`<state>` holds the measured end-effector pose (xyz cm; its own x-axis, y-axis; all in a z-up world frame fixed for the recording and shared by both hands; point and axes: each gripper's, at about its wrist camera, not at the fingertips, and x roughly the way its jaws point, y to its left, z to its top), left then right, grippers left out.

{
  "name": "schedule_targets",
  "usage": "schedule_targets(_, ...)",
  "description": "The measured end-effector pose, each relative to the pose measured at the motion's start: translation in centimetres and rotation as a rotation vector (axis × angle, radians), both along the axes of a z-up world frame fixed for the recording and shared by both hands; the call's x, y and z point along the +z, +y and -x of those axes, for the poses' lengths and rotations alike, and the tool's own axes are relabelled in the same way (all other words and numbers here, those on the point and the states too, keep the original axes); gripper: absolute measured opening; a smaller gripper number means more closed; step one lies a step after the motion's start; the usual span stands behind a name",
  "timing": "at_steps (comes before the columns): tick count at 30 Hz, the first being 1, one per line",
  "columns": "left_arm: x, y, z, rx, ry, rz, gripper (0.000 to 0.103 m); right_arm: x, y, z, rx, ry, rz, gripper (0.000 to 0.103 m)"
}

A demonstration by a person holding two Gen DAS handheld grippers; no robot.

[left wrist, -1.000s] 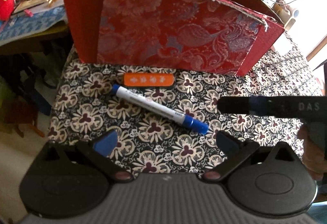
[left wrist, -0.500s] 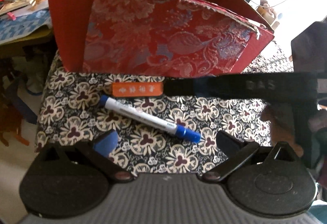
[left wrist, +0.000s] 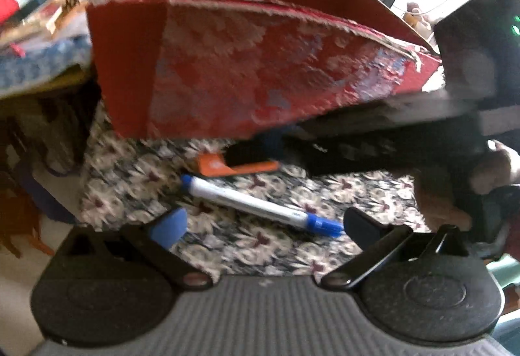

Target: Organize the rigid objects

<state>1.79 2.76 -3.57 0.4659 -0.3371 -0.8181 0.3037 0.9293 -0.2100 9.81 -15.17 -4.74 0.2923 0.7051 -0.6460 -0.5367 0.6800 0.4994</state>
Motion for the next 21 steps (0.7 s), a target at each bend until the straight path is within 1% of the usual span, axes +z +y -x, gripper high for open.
schedule_targets(3, 0.3, 0.7, -0.9, -0.048, -0.023, -0.001, 0.102, -0.4, -2.2, 0.7, -0.068, 0.074, -0.016, 0.014)
schedule_targets(5, 0.1, 0.8, -1.8, -0.076, -0.041, -0.024, 0.102, -0.8, -3.8, 1.3, -0.117, 0.142, -0.038, 0.017)
schedule_targets(6, -0.1, 0.9, -2.1, -0.087, -0.043, -0.027, 0.102, -1.0, -4.6, 1.8, -0.129, 0.169, -0.047, 0.016)
schedule_targets(7, -0.4, 1.0, -2.6, -0.102, -0.034, -0.018, 0.102, -1.0, -5.2, 2.3, -0.134, 0.177, -0.046, 0.016)
schedule_targets(10, -1.6, 1.0, -3.6, -0.152, 0.023, 0.021, 0.102, -0.7, -6.2, 3.8, -0.111, 0.156, -0.001, 0.016)
schedule_targets(12, -2.3, 1.1, -4.0, -0.155, 0.047, 0.027, 0.102, -0.7, -6.1, 4.6, -0.075, 0.134, 0.032, 0.016)
schedule_targets(16, -2.2, 1.2, -4.5, -0.144, 0.071, 0.060, 0.102, -0.7, -4.8, 6.4, 0.018, 0.038, 0.107, 0.016)
schedule_targets(21, -2.1, 1.1, -4.8, -0.116, 0.096, 0.078, 0.101, -1.3, -2.3, 7.9, 0.090, -0.081, 0.173, 0.013)
